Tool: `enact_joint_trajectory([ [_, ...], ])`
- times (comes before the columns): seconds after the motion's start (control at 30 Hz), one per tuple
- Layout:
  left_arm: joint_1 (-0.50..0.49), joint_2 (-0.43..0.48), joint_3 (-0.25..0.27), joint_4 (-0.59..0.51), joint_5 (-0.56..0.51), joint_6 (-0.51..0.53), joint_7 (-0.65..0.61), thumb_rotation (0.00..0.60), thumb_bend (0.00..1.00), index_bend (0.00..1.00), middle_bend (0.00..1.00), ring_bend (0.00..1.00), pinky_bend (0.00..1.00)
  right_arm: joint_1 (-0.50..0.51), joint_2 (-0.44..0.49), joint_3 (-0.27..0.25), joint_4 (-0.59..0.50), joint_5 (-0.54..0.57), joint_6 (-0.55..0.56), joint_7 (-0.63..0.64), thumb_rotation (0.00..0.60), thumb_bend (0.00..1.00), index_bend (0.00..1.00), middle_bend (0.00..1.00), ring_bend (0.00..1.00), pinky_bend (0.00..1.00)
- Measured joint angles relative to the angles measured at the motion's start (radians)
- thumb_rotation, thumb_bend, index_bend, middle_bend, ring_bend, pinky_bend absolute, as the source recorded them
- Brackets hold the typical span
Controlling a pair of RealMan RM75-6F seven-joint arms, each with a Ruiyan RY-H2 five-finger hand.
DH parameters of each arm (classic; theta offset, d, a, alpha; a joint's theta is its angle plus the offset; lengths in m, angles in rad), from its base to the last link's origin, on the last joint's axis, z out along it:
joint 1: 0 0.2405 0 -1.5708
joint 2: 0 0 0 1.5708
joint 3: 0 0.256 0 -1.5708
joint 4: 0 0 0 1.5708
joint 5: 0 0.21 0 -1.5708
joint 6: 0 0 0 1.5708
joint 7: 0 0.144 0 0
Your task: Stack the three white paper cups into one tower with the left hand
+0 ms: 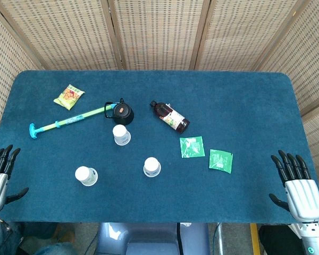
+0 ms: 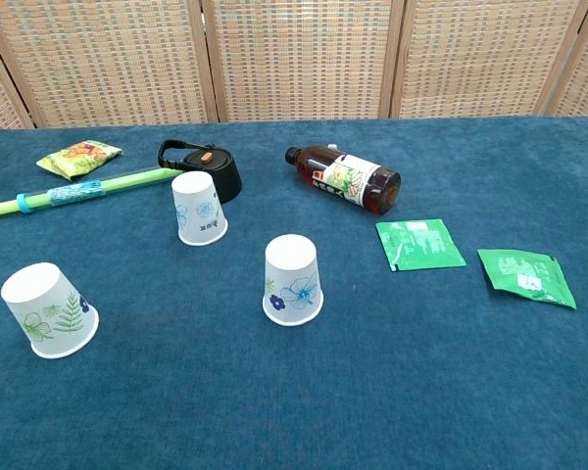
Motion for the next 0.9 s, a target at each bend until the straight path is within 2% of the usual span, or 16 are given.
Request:
enact_joint_trajectory([
  [0.2, -0.011, 0.008, 0.003, -0.010, -0.005, -0.036, 0.002, 0.600, 0.00, 0.00, 0.00, 0.00, 0.00, -0.002, 0.002, 0.002, 0.000, 0.004, 0.003, 0.004, 0.600, 0.00, 0.00, 0.00, 0.00, 0.00],
  [0.37, -0.065, -0.003, 0.006, 0.039, 0.012, -0.141, -0.061, 0.600, 0.00, 0.00, 0.00, 0.00, 0.00, -0.002, 0.006, 0.005, -0.004, 0.017, -0.001, 0.007, 0.600, 0.00, 0.00, 0.00, 0.00, 0.00],
  [0.5, -0.136, -0.046, 0.006, 0.161, 0.057, -0.227, -0.174, 0.600, 0.00, 0.01, 0.00, 0.00, 0.08, 0.000, 0.005, 0.007, -0.005, 0.022, -0.005, 0.002, 0.600, 0.00, 0.00, 0.00, 0.00, 0.00],
  [0.73, -0.286, -0.178, 0.032, 0.432, 0.234, -0.314, -0.389, 0.600, 0.00, 0.17, 0.04, 0.11, 0.21, 0.006, 0.002, 0.012, -0.004, 0.044, -0.021, -0.003, 0.600, 0.00, 0.00, 0.00, 0.00, 0.00],
  [0.9, -0.338, -0.214, 0.056, 0.477, 0.281, -0.349, -0.413, 0.600, 0.00, 0.20, 0.06, 0.12, 0.22, 0.009, 0.001, 0.014, -0.002, 0.051, -0.027, -0.004, 0.600, 0.00, 0.00, 0.00, 0.00, 0.00],
])
